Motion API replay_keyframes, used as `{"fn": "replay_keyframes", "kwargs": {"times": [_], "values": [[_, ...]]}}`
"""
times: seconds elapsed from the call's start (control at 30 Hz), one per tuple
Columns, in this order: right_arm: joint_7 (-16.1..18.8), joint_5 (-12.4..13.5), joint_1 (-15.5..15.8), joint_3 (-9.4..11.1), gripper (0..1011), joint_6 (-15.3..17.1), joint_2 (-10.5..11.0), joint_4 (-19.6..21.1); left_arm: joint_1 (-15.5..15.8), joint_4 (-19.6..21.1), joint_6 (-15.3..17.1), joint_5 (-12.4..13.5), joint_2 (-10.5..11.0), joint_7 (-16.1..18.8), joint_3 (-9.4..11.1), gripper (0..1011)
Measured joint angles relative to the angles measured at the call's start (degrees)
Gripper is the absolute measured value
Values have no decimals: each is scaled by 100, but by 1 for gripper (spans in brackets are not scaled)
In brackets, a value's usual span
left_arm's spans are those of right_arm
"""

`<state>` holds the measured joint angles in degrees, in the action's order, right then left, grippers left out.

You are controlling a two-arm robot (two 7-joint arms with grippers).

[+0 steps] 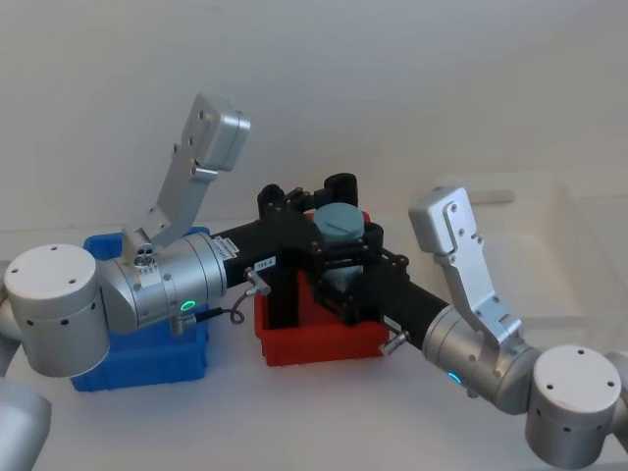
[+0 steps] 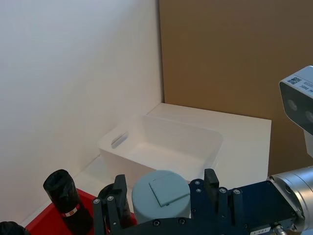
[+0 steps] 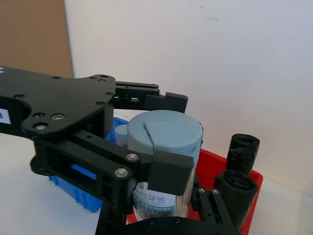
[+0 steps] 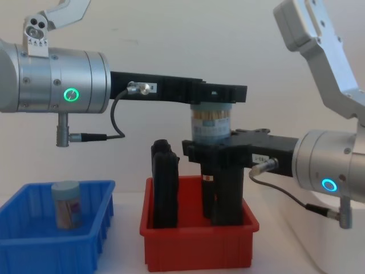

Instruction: Pick the cotton swabs from the blue box and place them into the white box.

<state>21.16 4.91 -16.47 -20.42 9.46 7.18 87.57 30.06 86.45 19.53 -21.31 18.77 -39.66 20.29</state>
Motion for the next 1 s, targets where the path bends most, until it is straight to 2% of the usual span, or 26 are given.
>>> {"fn": "replay_keyframes", "kwargs": {"times": [0.23,0.5,0.67,1.0], "values": [[-286,51,65,50,632,12,46,73,0,0,0,0,0,0,0,1003],[-767,183,191,186,632,-3,168,233,0,0,0,0,1,0,0,1003],[-1050,295,267,294,632,-34,262,318,0,0,0,0,0,0,0,1003],[-1656,605,411,645,632,-106,543,405,0,0,0,0,0,1,0,1003]]}}
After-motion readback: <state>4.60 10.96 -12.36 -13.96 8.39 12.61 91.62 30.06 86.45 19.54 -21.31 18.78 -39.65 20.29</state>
